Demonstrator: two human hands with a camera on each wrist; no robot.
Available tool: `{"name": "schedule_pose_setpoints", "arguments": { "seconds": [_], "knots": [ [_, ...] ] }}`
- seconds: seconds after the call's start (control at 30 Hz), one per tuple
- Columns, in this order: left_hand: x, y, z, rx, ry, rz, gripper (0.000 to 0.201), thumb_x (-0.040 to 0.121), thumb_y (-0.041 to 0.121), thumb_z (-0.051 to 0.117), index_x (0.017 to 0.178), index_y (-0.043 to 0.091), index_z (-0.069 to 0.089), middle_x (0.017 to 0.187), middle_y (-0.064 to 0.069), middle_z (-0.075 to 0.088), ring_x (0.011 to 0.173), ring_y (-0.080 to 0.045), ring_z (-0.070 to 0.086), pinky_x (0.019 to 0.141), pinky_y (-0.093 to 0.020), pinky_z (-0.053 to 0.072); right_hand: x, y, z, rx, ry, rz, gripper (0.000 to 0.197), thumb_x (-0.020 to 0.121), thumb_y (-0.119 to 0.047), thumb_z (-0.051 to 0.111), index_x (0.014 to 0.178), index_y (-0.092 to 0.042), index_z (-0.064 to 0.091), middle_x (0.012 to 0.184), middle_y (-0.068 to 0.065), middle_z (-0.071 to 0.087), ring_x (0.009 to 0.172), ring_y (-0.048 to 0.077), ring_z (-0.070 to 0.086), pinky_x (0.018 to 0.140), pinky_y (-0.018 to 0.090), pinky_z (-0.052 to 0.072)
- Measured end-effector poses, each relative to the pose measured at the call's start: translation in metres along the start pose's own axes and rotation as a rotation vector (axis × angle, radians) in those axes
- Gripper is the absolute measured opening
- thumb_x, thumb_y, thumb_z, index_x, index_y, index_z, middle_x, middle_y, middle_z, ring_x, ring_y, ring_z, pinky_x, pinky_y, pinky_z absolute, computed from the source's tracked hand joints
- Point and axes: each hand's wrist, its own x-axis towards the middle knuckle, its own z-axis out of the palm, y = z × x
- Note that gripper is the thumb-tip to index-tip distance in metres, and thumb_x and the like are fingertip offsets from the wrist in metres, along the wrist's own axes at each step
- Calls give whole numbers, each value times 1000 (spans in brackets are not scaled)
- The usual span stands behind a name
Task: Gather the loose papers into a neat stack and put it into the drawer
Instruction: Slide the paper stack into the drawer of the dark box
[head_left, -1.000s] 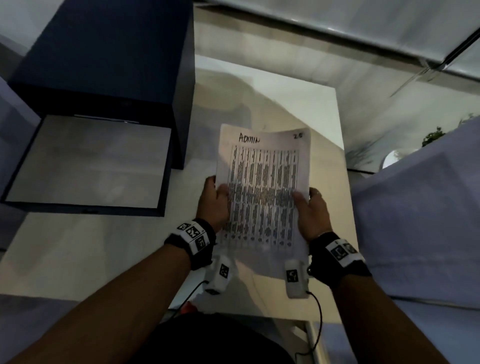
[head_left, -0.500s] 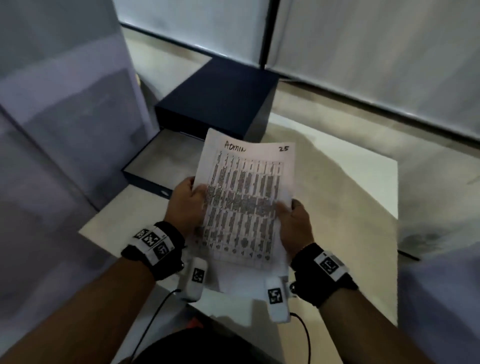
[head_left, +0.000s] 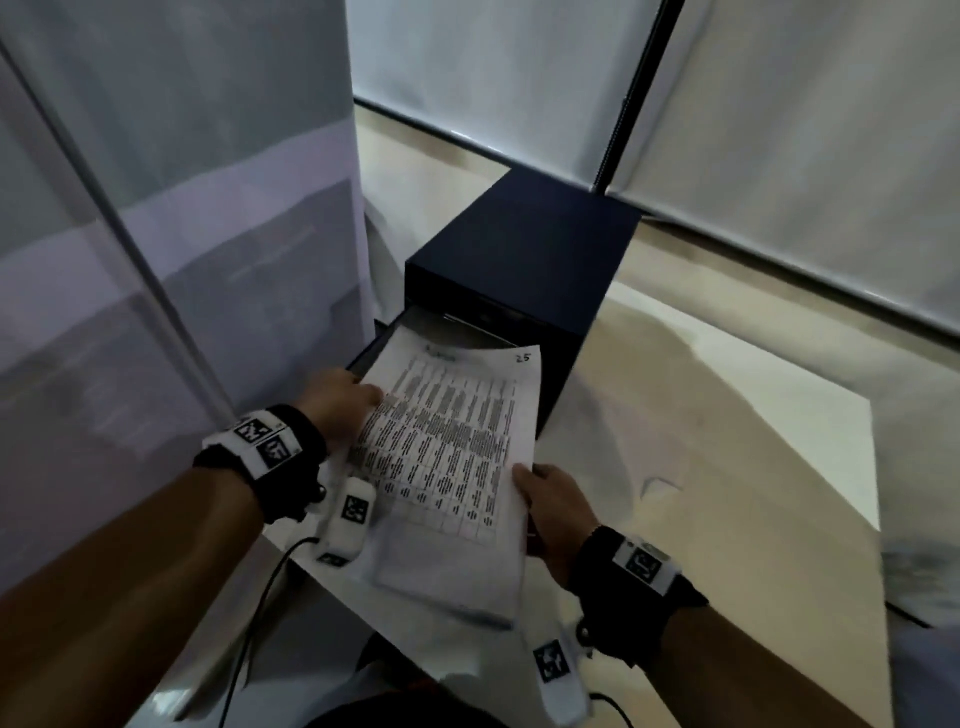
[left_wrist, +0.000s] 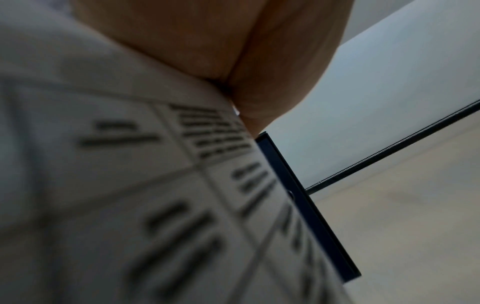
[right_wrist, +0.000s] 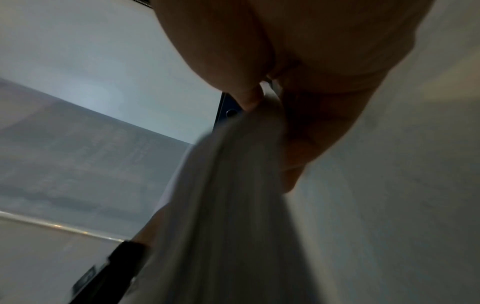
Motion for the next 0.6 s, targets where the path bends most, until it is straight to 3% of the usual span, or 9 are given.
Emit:
{"name": "schedule_pose_setpoints", "arguments": {
  "seconds": [0.07, 0.17, 0.3, 0.4, 0.5, 0.6],
  "knots": [
    [26, 5, -5, 36, -66, -44, 31, 71, 21, 68, 93, 0, 67, 94, -21, 71, 85, -38, 68, 82, -50, 58, -5, -5, 2, 13, -2, 48, 32, 101, -35, 46, 103, -7, 63, 80, 10, 71, 64, 28, 69, 59, 35, 57],
    [54, 20, -6, 106, -78, -13, 28, 78, 13, 68, 100, -5, 63, 101, -25, 67, 91, -41, 65, 86, -49, 57, -3, -13, 8, 13, 45, 106, 38, 100, -34, 47, 102, -2, 68, 92, 25, 72, 79, 42, 71, 75, 53, 59],
    [79, 46, -8, 213, -77, 28, 29, 80, 13, 69, 98, -8, 64, 97, -24, 67, 91, -40, 66, 82, -45, 56, -1, -30, 25, 55, 124, 141, 39, 100, -36, 47, 104, -3, 69, 97, 24, 72, 83, 38, 71, 70, 42, 59],
    [90, 60, -6, 280, -83, 85, 23, 81, 16, 68, 88, -5, 63, 87, -19, 65, 83, -36, 66, 74, -41, 55, 1, -39, 35, 130, 160, 156, 35, 98, -36, 51, 108, -7, 67, 104, 19, 70, 87, 35, 68, 70, 40, 56],
    [100, 67, -2, 224, -132, 106, 32, 80, 25, 70, 93, -5, 65, 88, -14, 67, 78, -30, 64, 72, -34, 54, 9, -49, 38, 193, 250, 122, 26, 98, -23, 53, 106, -1, 65, 91, 13, 67, 75, 32, 63, 59, 33, 51],
    [113, 63, 1, 102, -249, 47, 59, 58, 53, 75, 92, 5, 69, 91, -15, 74, 82, -34, 72, 80, -51, 60, 27, -60, 39, 184, 380, 61, 18, 97, -10, 53, 92, 2, 66, 90, 16, 69, 69, 30, 65, 58, 32, 53]
  ]
}}
